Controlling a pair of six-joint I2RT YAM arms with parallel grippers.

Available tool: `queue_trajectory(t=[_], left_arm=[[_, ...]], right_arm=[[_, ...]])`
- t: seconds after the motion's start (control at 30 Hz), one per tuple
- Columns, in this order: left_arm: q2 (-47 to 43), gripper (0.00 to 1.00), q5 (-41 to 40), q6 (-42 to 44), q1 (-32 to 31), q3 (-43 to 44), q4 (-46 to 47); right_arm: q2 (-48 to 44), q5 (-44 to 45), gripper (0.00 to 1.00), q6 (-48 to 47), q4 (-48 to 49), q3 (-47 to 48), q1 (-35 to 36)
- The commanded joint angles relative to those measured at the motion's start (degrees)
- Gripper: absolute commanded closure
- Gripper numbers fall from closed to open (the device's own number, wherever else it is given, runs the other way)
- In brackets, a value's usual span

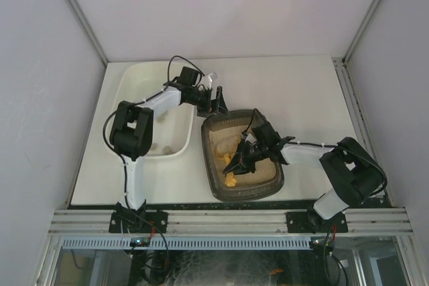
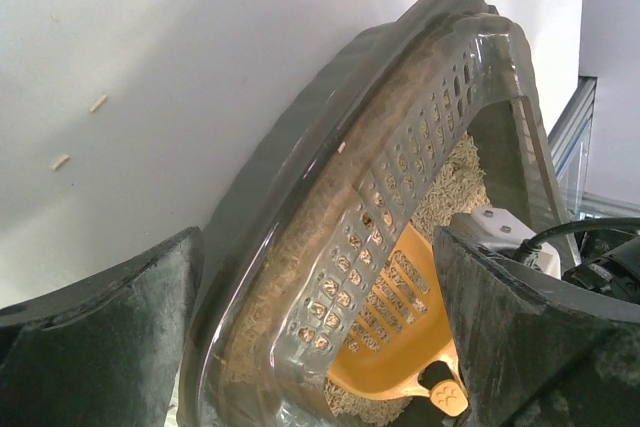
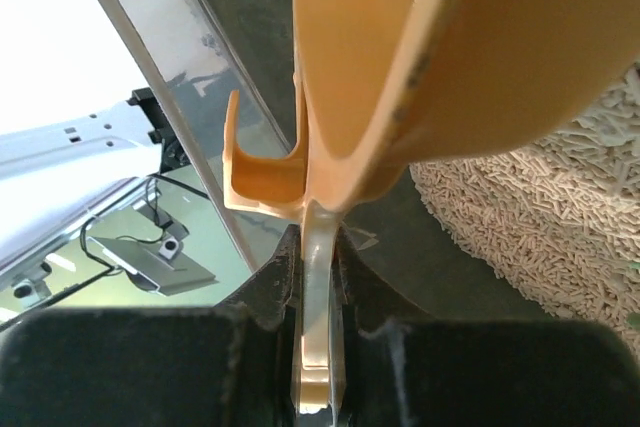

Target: Clean the litter box

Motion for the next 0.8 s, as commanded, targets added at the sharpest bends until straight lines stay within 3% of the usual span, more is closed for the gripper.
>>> queue_trajectory(t=[0.0, 0.2, 0.53, 0.77], left_arm=[[-4.5, 0.00, 1.0, 1.2, -0.4, -1.0, -0.7], [-4.8, 0.00, 0.4, 1.9, -0.4, -0.9, -1.1], [-5.8, 0.00, -3.4, 7.5, -0.5, 3.7, -7.6], [-8.7, 0.00, -8.1, 10.7, -0.5, 5.2, -10.6]], right_arm=[[-2.3, -1.1, 1.00, -7.8, -14.3, 2.7, 0.7], [-1.8, 4.9, 1.00, -24.0, -33.2, 12.1, 1.6], [-1.0, 8.2, 1.00, -34.3, -49.2, 19.3, 0.7], [-0.5, 22.4, 1.00, -44.2, -63.8, 29.2, 3.1]])
